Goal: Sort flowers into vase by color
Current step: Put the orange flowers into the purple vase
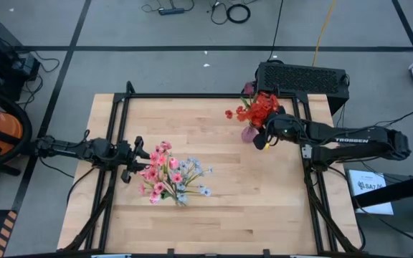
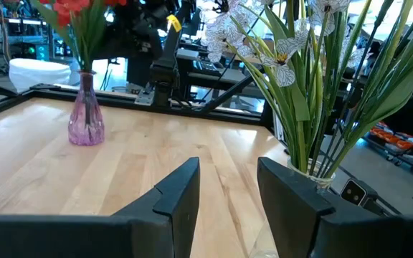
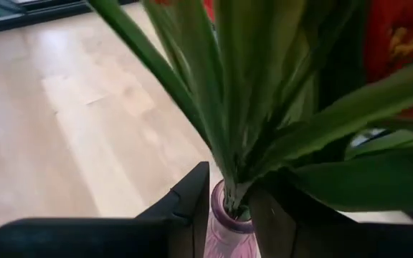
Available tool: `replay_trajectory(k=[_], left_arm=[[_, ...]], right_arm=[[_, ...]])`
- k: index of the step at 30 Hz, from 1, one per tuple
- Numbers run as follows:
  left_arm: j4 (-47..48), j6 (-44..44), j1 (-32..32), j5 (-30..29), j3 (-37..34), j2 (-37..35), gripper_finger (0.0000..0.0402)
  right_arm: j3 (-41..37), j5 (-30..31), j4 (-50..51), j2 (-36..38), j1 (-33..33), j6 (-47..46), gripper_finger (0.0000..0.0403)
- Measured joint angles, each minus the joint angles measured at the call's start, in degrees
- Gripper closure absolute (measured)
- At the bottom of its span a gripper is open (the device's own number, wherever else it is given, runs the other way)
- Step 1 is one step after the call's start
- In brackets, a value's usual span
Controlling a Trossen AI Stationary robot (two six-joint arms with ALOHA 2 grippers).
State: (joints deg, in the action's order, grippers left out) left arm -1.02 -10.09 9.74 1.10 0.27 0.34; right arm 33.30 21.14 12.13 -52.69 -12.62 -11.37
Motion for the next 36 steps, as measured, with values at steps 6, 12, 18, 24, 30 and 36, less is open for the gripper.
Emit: replay_trajectory(k=[6,12,18,24,30,36], left_arm=[[0.0,0.0,0.0,0.0,0.0,0.0,0.0254],[0.0,0.0,0.0,0.0,0.0,0.0,0.0254],[0.0,0.0,0.0,0.0,0.0,0.0,0.0254],[0.0,0.0,0.0,0.0,0.0,0.0,0.0254],[0.0,0.0,0.0,0.0,0.0,0.0,0.0254],[0.0,0.0,0.0,0.0,0.0,0.0,0.0254]], right_arm=[[0.0,-2.1,3.8,2.9,0.0,-0.2,0.0319],[0.0,-4.5,4.8,4.3,0.0,0.4,0.0319],[0.0,-1.6,6.5,4.7,0.0,-1.6,0.0326],[0.1,-3.7,6.7,5.4,-0.1,-2.5,0.0341],[2.4,-2.0,11.0,5.7,-0.1,-3.2,0.0352],[6.2,-3.1,16.0,5.7,0.0,-2.3,0.0356]])
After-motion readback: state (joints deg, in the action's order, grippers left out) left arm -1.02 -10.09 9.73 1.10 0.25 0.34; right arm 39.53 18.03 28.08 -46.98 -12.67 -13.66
